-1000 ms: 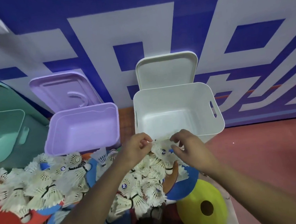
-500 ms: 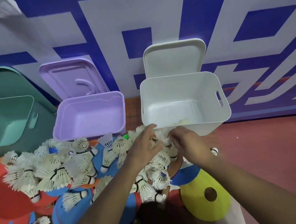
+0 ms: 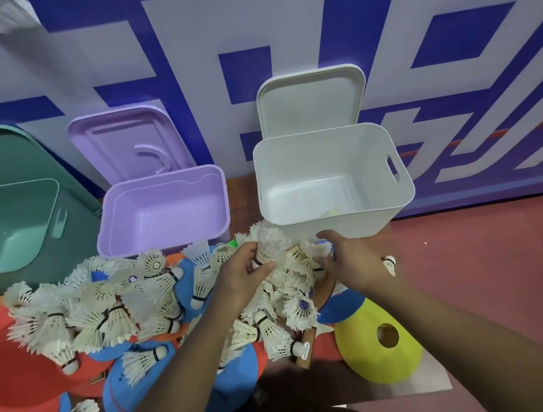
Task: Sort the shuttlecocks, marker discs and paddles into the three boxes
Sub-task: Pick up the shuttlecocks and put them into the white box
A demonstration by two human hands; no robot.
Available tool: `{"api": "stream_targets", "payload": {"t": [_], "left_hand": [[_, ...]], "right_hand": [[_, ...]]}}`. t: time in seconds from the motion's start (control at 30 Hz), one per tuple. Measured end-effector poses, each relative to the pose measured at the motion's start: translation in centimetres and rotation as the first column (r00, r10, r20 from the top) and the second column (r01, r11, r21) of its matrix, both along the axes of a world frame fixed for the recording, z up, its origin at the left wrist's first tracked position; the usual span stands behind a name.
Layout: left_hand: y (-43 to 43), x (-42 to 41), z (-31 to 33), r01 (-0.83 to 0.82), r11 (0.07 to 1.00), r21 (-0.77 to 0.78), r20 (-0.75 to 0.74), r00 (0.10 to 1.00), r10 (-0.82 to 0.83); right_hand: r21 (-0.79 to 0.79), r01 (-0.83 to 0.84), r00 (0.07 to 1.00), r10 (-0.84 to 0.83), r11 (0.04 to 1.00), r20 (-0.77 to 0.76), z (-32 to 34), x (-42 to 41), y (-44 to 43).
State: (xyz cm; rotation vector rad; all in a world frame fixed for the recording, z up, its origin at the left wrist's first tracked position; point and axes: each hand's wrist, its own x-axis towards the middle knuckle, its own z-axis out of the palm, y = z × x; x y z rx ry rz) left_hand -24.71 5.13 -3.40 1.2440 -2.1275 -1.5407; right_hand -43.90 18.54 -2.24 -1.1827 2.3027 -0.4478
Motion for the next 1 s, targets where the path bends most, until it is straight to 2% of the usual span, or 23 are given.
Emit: {"api": "stream_targets", "payload": {"t": [0.1, 0.2, 0.27, 0.33, 0.43, 0.5, 0.57, 0.6, 0.73, 0.9, 1.0], "left_hand": [[-0.2, 1.5, -0.2, 0.026, 1.000, -0.015, 0.021, 0.999, -0.026], [-0.7, 2.5, -0.4, 0.037, 0.999, 0.012, 0.014, 0.999, -0.038], [-1.0, 2.9, -0.5, 0.077, 0.996, 0.034, 0.006, 0.997, -0.077], [-1.4, 3.2, -0.7, 0.098, 0.994, 0.044, 0.008, 0.995, -0.098], [-2.0, 3.1, -1.1, 0.156, 0.988, 0.006, 0.054, 0.986, -0.156], [-2.0, 2.8, -0.6, 0.194, 0.981, -0.004, 0.064, 0.979, -0.193], [-1.9, 2.5, 0.2, 0.245, 0.970, 0.000, 0.054, 0.968, -0.245], [-2.0, 2.3, 0.5, 0.277, 0.961, 0.008, 0.035, 0.960, -0.278], [-2.4, 2.2, 0.8, 0.316, 0.948, 0.046, -0.036, 0.949, -0.314], [-3.6, 3.3, -0.3, 0.371, 0.925, 0.081, -0.004, 0.928, -0.372], [-4.3, 4.2, -1.5, 0.366, 0.918, 0.152, 0.003, 0.929, -0.371]], "right_hand": [[0.136, -0.021, 0.997, 0.030, 0.990, -0.068, -1.3, 0.3, -1.1], [0.142, -0.019, 0.992, 0.036, 0.990, -0.120, -1.8, 0.6, -1.8], [0.049, -0.017, 0.996, 0.021, 0.999, -0.086, -1.3, 1.0, -1.6], [-0.130, 0.031, 0.999, -0.028, 0.991, 0.023, 0.3, 1.6, -1.1], [-0.375, 0.181, 0.971, -0.105, 0.909, 0.214, 3.6, 2.5, -0.6], [-0.446, 0.306, 0.916, -0.134, 0.841, 0.377, 5.2, 3.1, -0.6], [-0.439, 0.419, 0.838, -0.153, 0.795, 0.523, 6.2, 4.0, -0.8], [-0.431, 0.441, 0.820, -0.159, 0.787, 0.550, 6.4, 4.6, -0.8], [-0.372, 0.424, 0.822, -0.178, 0.826, 0.540, 6.1, 7.3, -1.1], [-0.358, 0.380, 0.854, -0.176, 0.853, 0.489, 6.1, 9.4, -1.0], [-0.352, 0.494, 0.763, -0.203, 0.795, 0.614, 6.0, 9.9, -0.2]]}}
